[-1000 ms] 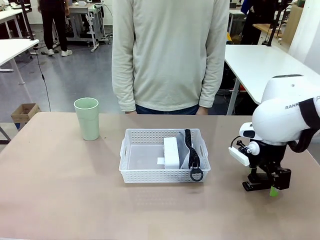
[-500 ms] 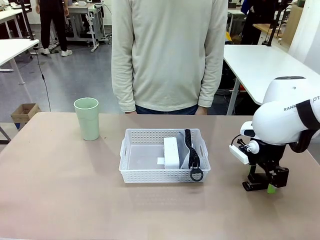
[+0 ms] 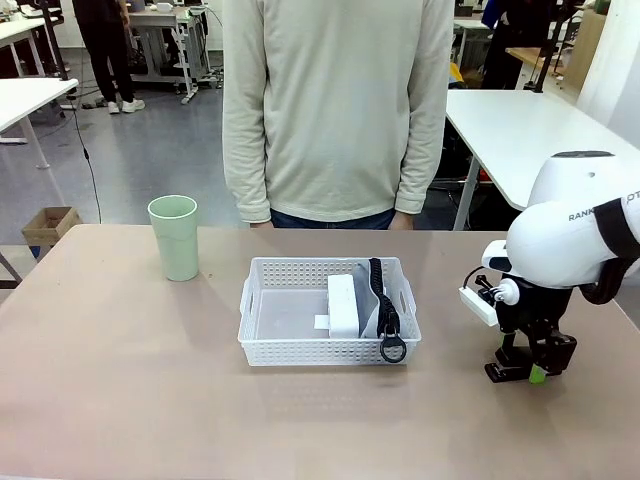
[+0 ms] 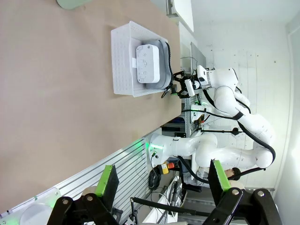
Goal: Efficiently arrange items inside the basket to fit them all.
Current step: Pick up the Stapler and place it inside the Organizing basket.
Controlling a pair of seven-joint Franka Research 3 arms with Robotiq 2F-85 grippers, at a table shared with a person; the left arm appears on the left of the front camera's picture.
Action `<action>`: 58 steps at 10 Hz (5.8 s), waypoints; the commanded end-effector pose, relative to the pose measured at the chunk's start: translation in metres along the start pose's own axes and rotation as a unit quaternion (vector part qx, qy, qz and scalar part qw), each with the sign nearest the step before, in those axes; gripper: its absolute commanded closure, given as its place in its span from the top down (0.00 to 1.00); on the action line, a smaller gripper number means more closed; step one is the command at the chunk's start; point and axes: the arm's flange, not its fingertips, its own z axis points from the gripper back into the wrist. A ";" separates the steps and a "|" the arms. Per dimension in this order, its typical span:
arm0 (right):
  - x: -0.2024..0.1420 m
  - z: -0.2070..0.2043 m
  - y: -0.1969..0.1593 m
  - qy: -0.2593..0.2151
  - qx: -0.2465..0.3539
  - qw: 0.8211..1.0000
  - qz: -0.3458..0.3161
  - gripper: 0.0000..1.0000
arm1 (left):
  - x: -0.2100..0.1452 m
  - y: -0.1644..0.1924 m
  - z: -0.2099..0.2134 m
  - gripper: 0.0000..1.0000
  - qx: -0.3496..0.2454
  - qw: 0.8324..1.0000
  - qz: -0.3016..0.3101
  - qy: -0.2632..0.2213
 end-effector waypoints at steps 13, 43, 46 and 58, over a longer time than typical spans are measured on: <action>-0.017 0.083 0.080 0.011 -0.037 0.990 -0.135 0.00 | -0.002 -0.001 0.000 1.00 -0.010 1.000 -0.003 -0.001; 0.345 0.095 -0.123 -0.052 -0.088 0.991 -0.090 0.37 | -0.002 -0.001 0.000 1.00 -0.010 1.000 -0.003 -0.001; 0.351 0.078 -0.132 -0.043 -0.083 0.992 -0.084 0.37 | -0.002 -0.001 0.000 1.00 -0.010 1.000 -0.003 -0.001; 0.341 0.056 -0.135 -0.049 -0.058 0.992 -0.097 1.00 | -0.002 -0.001 0.000 1.00 -0.010 1.000 -0.003 -0.001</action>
